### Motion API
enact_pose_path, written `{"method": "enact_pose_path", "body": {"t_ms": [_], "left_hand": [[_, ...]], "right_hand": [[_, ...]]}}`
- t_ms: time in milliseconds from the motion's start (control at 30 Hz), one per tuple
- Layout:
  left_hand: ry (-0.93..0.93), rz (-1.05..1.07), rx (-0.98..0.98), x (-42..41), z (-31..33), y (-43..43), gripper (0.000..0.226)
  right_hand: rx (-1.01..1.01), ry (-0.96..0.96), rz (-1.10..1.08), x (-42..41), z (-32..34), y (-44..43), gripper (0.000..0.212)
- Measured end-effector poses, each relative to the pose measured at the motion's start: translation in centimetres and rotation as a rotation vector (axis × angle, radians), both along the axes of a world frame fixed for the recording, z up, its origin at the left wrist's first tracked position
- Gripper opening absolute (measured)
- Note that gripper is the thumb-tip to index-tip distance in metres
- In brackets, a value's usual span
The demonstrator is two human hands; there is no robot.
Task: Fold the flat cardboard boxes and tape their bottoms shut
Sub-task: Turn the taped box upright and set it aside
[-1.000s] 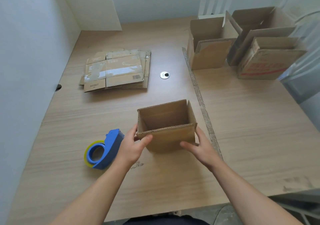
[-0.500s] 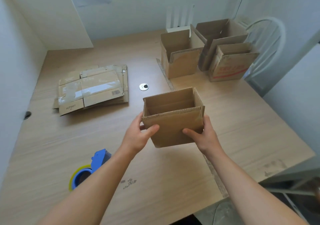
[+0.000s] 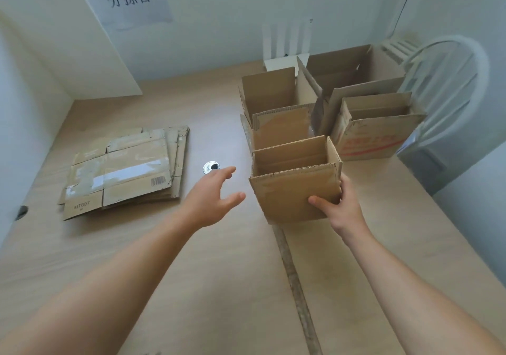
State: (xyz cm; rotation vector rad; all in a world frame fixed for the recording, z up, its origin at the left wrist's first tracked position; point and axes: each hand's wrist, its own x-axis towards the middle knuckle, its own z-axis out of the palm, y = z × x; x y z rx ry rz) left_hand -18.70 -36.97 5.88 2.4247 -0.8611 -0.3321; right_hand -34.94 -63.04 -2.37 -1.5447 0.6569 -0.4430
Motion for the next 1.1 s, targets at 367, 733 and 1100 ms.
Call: {"method": "enact_pose_path", "body": {"t_ms": [367,733,1100], "left_hand": [[-0.093,0.03,0.103,5.8,-2.5,-8.2,0.059],[-0.051,-0.001,0.126,7.4,-4.8,-10.5,0.057],[-0.013,0.07,0.12,5.1,-4.7,-6.3,0.053]], "right_hand": [[-0.001,-0.011,-0.002,9.7,-4.9,-10.1,0.088],[-0.023,0.083,-0.127,13.2,-6.0,-10.4,0.068],[-0.378,0.407,-0.126,9.2,-2.2,-4.3,0.034]]}}
